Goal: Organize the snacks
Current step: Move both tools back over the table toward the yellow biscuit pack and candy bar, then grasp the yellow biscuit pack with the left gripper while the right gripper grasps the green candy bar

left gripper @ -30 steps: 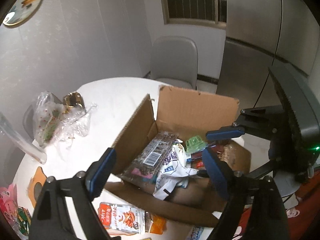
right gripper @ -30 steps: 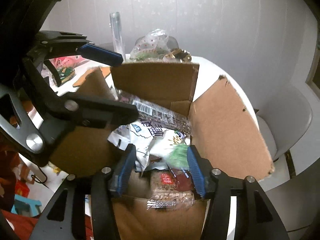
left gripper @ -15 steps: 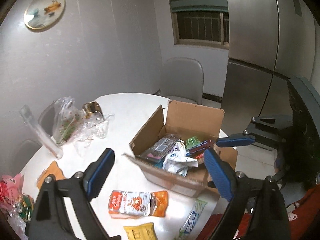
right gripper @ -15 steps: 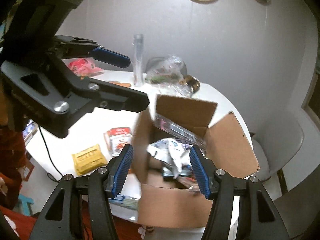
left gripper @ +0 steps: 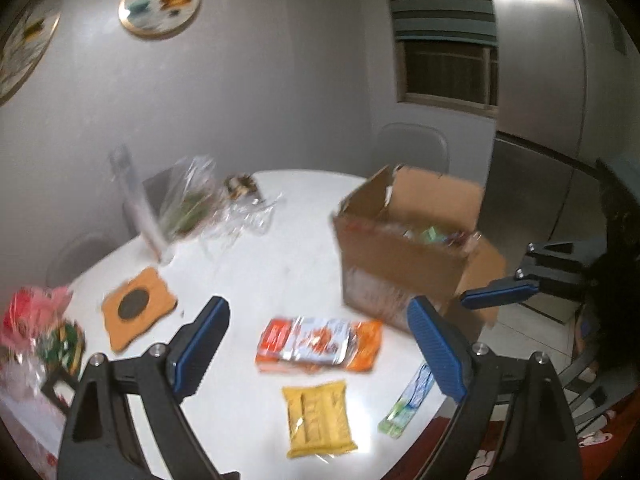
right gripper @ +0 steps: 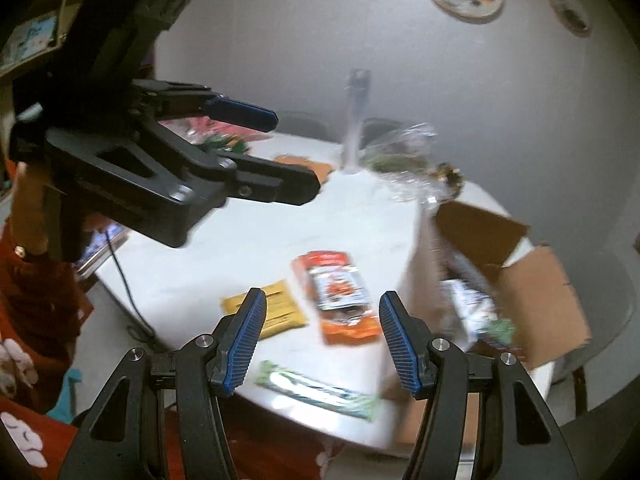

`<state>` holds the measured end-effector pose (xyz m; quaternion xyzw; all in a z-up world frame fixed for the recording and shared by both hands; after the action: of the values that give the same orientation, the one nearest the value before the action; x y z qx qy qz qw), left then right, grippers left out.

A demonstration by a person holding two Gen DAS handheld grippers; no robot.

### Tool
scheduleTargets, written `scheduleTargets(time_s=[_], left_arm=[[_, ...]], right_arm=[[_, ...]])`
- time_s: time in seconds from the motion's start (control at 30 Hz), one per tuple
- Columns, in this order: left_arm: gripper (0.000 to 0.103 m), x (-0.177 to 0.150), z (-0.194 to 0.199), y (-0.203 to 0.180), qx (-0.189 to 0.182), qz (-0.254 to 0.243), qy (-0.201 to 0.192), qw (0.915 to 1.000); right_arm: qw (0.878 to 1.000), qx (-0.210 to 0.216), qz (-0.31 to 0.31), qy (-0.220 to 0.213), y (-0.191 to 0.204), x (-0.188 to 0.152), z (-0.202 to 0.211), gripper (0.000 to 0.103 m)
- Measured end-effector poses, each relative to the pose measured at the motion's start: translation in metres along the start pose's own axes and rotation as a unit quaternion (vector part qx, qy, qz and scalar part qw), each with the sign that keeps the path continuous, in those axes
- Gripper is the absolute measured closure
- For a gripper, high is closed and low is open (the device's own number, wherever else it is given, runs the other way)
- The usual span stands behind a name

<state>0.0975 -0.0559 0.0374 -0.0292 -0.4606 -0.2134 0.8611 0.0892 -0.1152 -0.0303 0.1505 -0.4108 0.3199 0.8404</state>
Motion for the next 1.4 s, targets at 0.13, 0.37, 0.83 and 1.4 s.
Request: scheduleTargets(time_s=[0.13, 0.37, 0.83, 1.4], left_arm=[[0.014, -0.039, -0.008, 0.017, 0.016, 0.024, 0.012, 0.9995], [0.014, -0.109, -0.044, 0.025, 0.013, 0.063, 0.048, 0.9968], [0.014, -0.167, -0.107, -0.005, -0.031, 0.087, 0.105, 0.9902], [0.037, -0.17, -0.119, 0.0, -0.006, 0.081, 0.102, 0.9915]], right_arm=[[1.0, 0.021, -0.001, 0.011, 0.018, -0.01, -0.019, 0.048], [0.997, 0.066, -0.017, 0.032, 0.039, -0.047, -0.059, 0.048], [0.993, -0.037, -0.11, 0.038, 0.0, -0.116, -0.078, 0.048], [0.983, -0.038, -0.178, 0.016, -0.014, -0.135, -0.085, 0.048]])
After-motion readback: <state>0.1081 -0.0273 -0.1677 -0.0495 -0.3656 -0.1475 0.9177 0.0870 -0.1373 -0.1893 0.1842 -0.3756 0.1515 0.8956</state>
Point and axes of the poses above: each gripper's, at about its wrist camera, not at the fingertips, and z roughly against the way its jaws point, y to its left, x to its top, the point moved 7 cm from there along -z, roughly the way its jaws point, and after that the axes turned 5 degrees about x, right-handed, at the moved point
